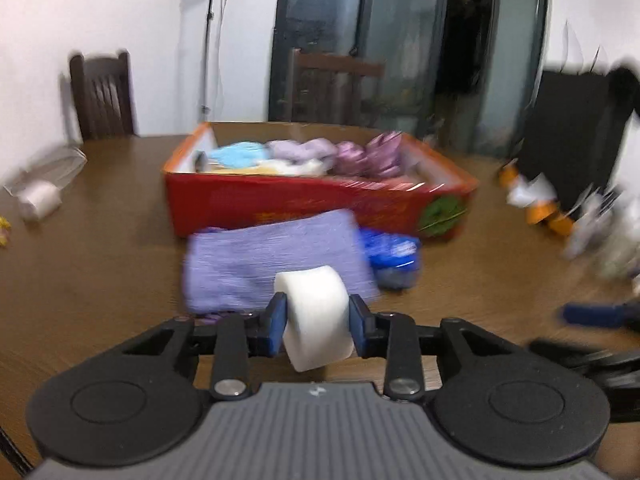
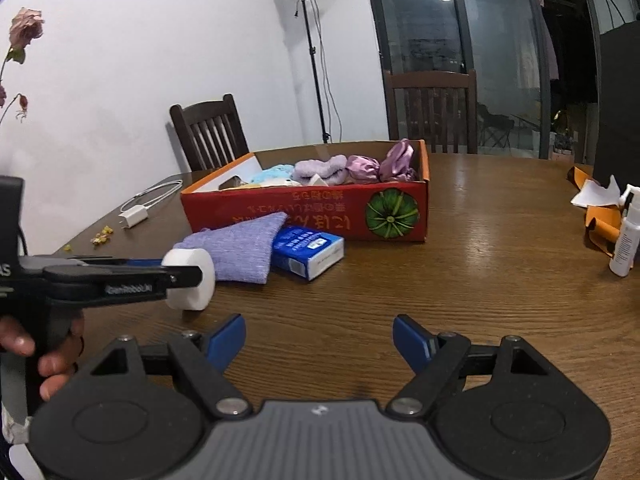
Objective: Organize soft objects
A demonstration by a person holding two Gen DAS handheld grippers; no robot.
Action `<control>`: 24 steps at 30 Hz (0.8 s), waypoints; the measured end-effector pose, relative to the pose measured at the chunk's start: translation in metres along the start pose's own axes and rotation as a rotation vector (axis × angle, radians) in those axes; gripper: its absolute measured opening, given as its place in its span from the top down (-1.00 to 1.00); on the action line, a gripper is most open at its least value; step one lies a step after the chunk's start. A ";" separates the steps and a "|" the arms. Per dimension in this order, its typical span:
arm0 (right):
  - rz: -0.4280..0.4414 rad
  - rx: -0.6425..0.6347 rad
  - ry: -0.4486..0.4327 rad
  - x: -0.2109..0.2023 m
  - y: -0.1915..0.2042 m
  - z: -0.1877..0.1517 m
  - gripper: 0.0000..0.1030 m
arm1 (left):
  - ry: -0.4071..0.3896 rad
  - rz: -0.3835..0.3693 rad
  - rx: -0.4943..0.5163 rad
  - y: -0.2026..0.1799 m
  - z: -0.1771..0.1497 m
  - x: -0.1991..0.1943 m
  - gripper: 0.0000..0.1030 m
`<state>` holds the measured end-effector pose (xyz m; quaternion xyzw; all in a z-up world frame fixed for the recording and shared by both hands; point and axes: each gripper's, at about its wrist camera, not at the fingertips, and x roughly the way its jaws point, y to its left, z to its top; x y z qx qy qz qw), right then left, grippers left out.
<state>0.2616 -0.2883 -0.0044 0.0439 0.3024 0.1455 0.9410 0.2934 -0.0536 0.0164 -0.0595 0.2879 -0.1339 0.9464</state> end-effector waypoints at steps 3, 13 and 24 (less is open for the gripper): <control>0.014 0.024 -0.017 -0.003 -0.004 0.003 -0.55 | 0.045 -0.238 -0.172 0.013 -0.002 -0.012 0.27; 0.145 0.047 -0.005 0.007 0.017 0.004 -0.55 | 0.051 -0.171 -0.223 0.062 -0.032 -0.044 -0.30; 0.255 0.047 0.047 0.043 0.051 0.015 -0.14 | 0.041 -0.144 -0.218 0.066 -0.030 -0.036 0.08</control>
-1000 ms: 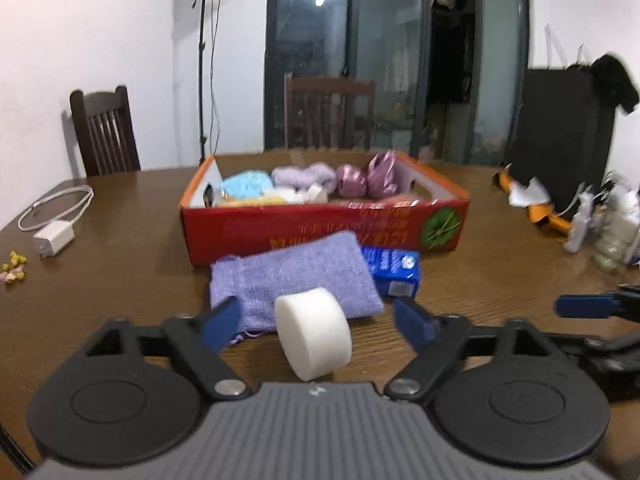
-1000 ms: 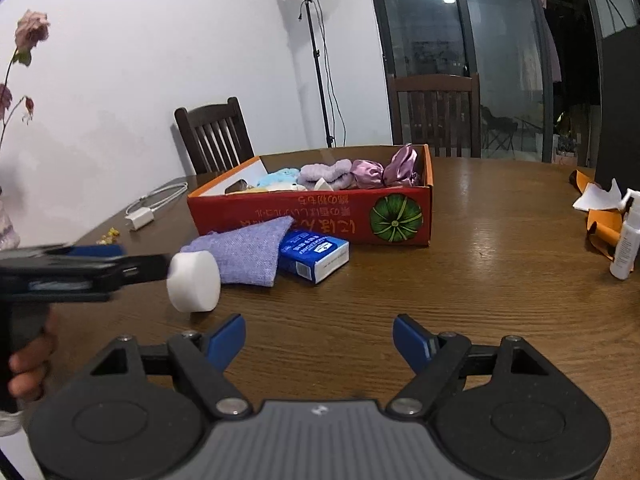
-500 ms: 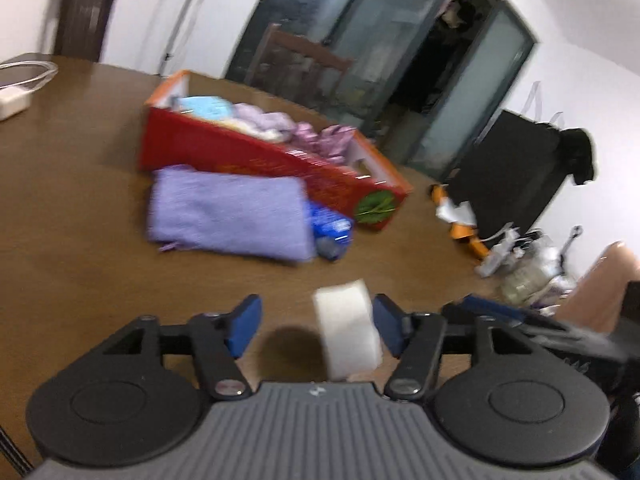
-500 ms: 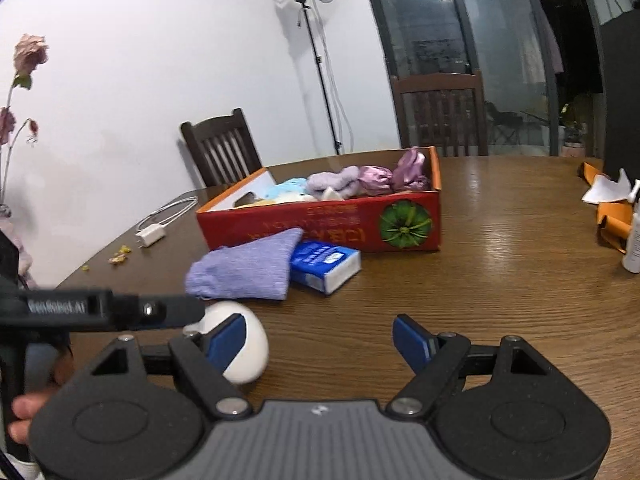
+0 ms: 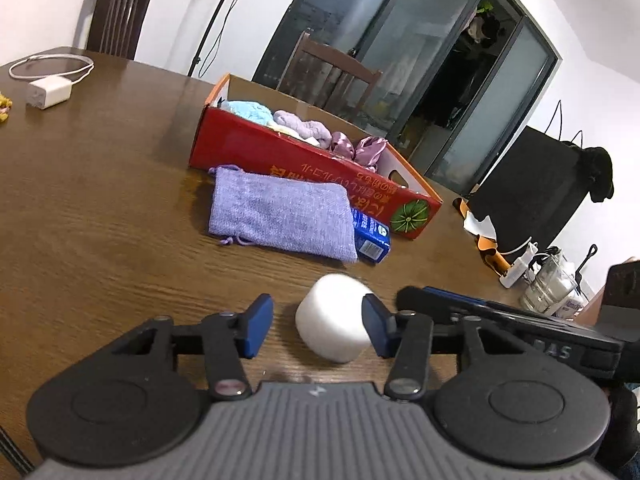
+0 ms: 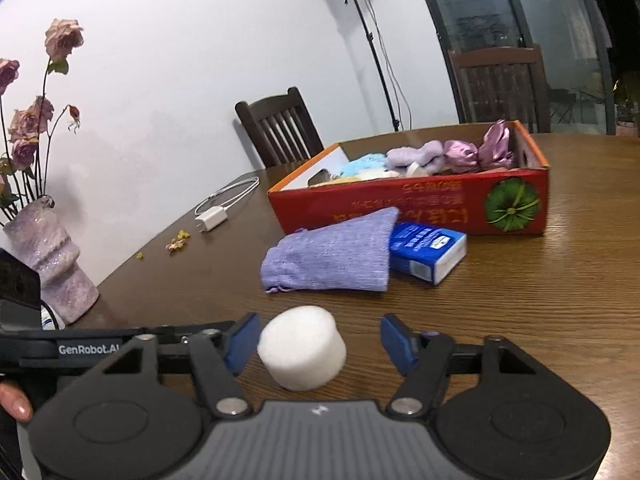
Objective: Organize soft objects
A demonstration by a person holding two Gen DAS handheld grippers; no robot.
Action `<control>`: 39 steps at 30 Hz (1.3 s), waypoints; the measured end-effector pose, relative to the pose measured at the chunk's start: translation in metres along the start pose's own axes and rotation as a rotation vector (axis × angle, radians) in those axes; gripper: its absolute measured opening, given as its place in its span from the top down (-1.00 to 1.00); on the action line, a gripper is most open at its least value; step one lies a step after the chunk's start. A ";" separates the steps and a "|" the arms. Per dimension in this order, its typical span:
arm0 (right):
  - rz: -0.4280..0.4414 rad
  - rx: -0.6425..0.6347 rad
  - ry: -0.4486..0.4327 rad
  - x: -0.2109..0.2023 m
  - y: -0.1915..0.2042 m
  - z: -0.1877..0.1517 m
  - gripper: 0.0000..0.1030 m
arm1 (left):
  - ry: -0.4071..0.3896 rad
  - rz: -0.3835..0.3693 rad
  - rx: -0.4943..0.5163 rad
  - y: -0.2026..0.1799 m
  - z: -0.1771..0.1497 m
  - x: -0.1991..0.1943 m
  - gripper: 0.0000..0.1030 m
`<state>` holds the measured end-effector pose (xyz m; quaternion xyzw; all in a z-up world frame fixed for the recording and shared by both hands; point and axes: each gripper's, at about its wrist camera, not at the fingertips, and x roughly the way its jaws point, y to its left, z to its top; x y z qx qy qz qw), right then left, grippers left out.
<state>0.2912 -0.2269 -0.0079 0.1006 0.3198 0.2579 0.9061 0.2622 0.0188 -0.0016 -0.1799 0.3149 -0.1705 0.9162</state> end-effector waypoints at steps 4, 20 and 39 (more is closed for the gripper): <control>-0.007 0.014 0.021 0.014 -0.001 0.001 0.03 | 0.029 0.008 -0.001 -0.002 0.002 0.012 0.17; -0.034 -0.056 -0.126 0.015 -0.032 0.089 0.56 | 0.001 -0.161 0.110 -0.047 0.118 0.076 0.56; -0.410 -0.078 0.149 0.160 -0.173 0.201 0.79 | 0.370 -0.006 0.000 -0.066 0.201 0.324 0.56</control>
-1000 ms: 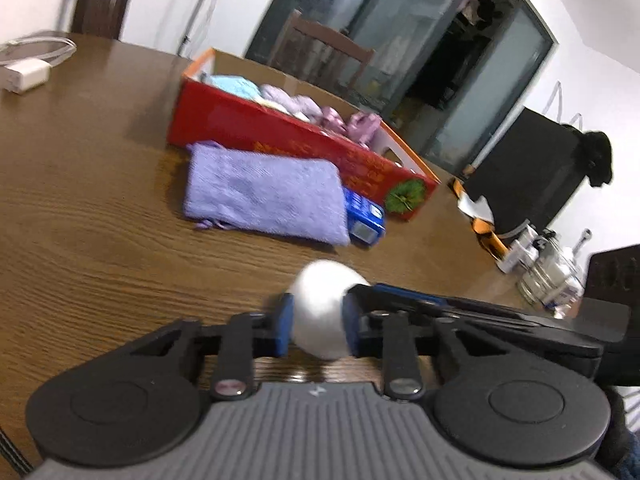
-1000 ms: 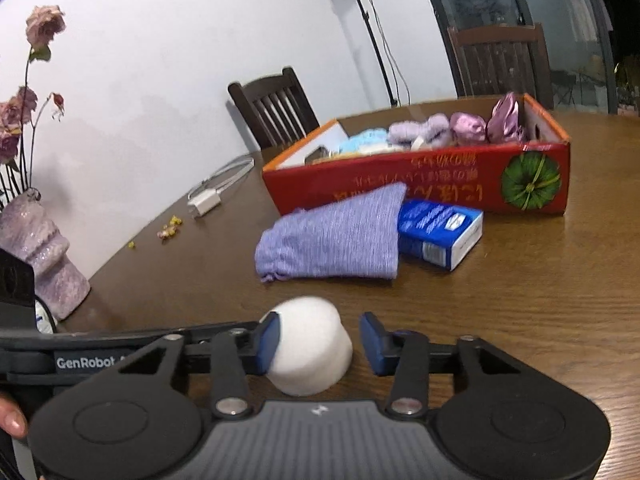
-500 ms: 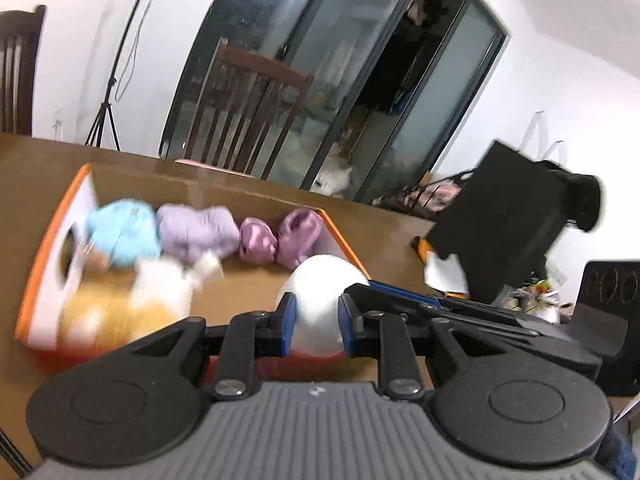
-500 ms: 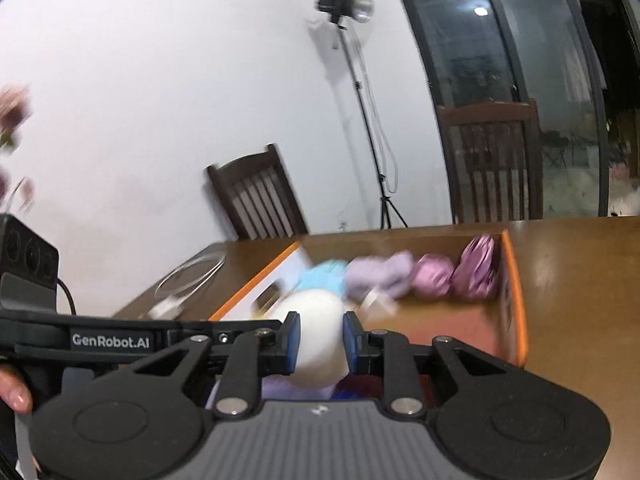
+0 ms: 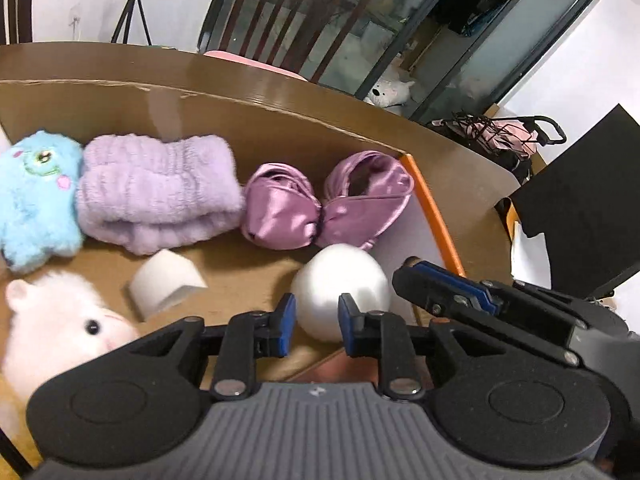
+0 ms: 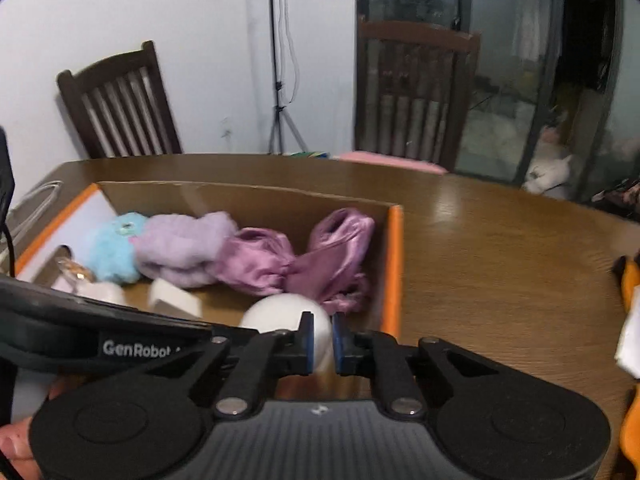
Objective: Organize soft objects
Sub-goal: 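Carry the white roll into the box and open both tools, then withdraw both tools from the box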
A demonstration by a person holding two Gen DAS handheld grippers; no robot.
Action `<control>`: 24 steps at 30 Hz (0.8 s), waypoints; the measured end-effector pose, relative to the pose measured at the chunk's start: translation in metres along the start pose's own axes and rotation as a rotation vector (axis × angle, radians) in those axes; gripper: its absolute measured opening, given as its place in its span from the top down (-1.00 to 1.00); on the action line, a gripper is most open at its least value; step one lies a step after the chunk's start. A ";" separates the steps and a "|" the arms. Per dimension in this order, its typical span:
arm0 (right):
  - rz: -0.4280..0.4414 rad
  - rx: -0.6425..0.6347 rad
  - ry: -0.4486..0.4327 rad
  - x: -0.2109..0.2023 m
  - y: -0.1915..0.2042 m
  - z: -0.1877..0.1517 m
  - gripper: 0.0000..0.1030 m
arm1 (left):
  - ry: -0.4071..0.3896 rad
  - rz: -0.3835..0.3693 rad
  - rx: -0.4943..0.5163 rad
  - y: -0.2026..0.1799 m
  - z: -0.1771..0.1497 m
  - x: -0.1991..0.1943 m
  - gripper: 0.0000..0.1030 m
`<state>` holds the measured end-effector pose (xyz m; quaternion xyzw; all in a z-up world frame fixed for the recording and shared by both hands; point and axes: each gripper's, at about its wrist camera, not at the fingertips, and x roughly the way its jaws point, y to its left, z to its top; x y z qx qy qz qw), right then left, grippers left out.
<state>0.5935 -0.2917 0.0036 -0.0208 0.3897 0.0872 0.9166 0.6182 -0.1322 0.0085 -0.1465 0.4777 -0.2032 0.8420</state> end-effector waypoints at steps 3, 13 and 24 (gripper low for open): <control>0.003 0.007 -0.024 -0.012 -0.001 0.001 0.76 | -0.005 -0.001 0.002 -0.004 0.000 -0.007 0.45; 0.058 -0.026 -0.138 -0.104 0.003 0.003 0.28 | -0.171 0.067 0.178 -0.021 -0.033 -0.130 -0.01; 0.109 -0.130 -0.330 -0.247 0.038 -0.039 -0.29 | -0.458 0.227 0.349 -0.016 -0.139 -0.296 -0.59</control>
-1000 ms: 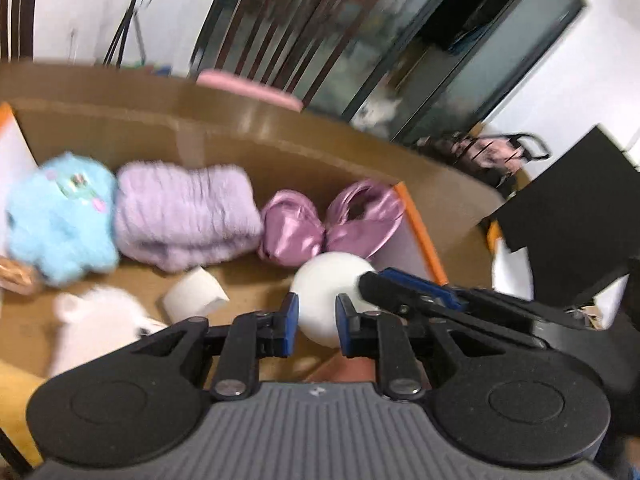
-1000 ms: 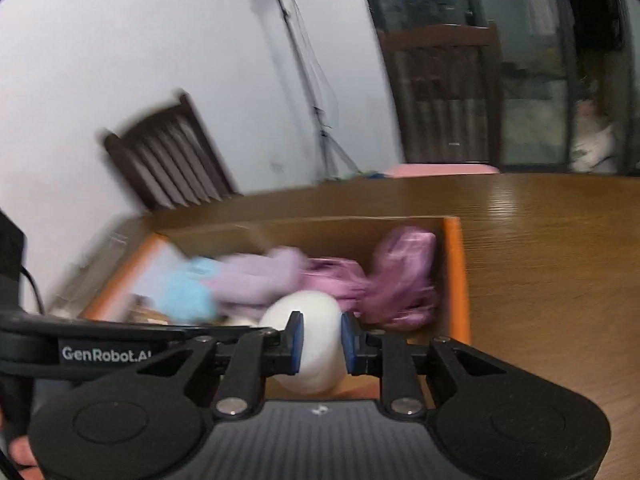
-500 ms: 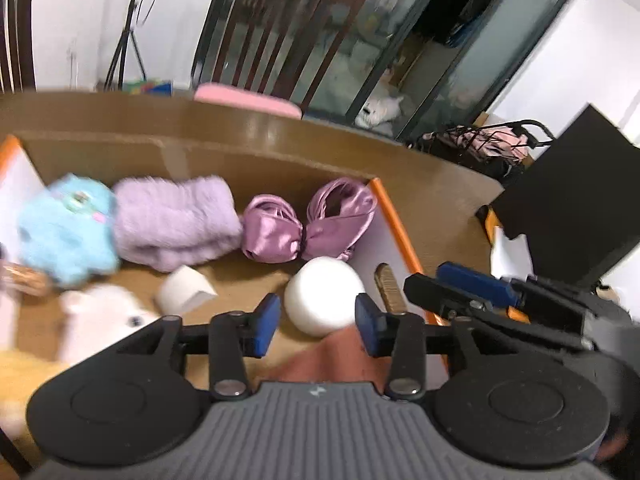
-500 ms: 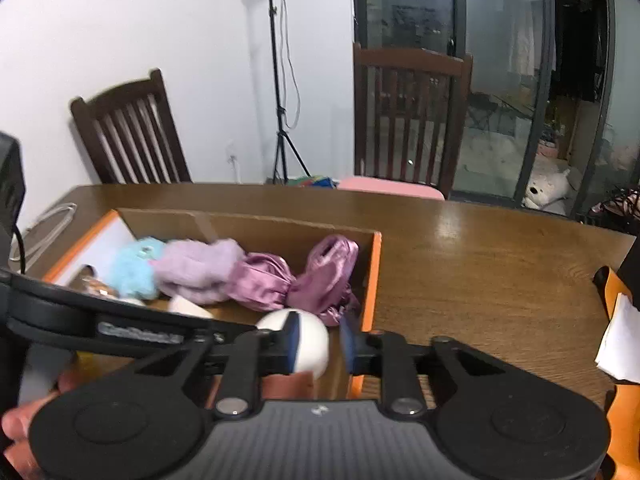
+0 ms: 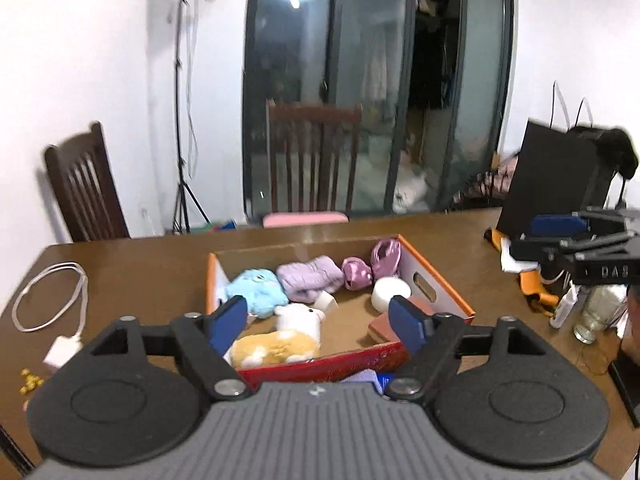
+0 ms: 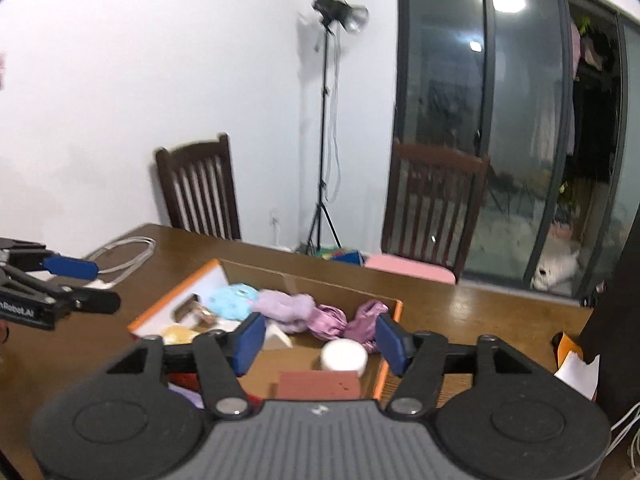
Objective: Organize soft objects
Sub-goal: 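Withdraw both tools from the box, then grasp the lavender drawstring pouch with both tools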
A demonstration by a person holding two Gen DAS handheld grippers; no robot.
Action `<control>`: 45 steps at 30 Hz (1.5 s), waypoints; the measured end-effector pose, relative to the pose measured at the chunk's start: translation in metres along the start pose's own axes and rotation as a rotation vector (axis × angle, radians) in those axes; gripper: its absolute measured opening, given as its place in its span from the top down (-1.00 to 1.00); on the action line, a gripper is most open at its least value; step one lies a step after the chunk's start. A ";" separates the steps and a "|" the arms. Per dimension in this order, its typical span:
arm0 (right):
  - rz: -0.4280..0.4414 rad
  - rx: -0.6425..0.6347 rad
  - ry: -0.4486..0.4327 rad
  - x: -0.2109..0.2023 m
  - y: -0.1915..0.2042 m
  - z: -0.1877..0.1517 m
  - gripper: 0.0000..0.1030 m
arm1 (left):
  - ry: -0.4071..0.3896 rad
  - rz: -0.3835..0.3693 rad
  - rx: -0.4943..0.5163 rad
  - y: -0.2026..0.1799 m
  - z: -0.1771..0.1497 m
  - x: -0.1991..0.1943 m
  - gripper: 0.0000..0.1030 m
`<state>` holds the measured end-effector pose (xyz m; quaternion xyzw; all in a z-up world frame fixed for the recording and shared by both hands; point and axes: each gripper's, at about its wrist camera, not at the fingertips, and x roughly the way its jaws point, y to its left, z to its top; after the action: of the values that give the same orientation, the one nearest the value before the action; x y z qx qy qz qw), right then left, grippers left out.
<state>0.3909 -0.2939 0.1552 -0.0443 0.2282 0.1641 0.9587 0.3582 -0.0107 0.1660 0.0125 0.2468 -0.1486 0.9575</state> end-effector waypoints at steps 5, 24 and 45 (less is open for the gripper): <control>0.036 0.006 -0.068 -0.039 0.034 -0.035 -0.33 | -0.104 0.063 0.022 -0.006 -0.043 -0.055 -0.70; 0.165 0.179 0.043 -0.057 0.090 -0.181 -0.50 | -0.026 0.092 -0.263 0.018 -0.184 -0.044 -0.60; 0.174 0.237 0.131 0.123 0.095 -0.147 0.68 | 0.109 0.011 -0.246 0.043 -0.154 0.085 0.80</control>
<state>0.4001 -0.1917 -0.0328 0.0785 0.3111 0.2150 0.9224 0.3692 0.0223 -0.0117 -0.0953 0.3150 -0.1111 0.9377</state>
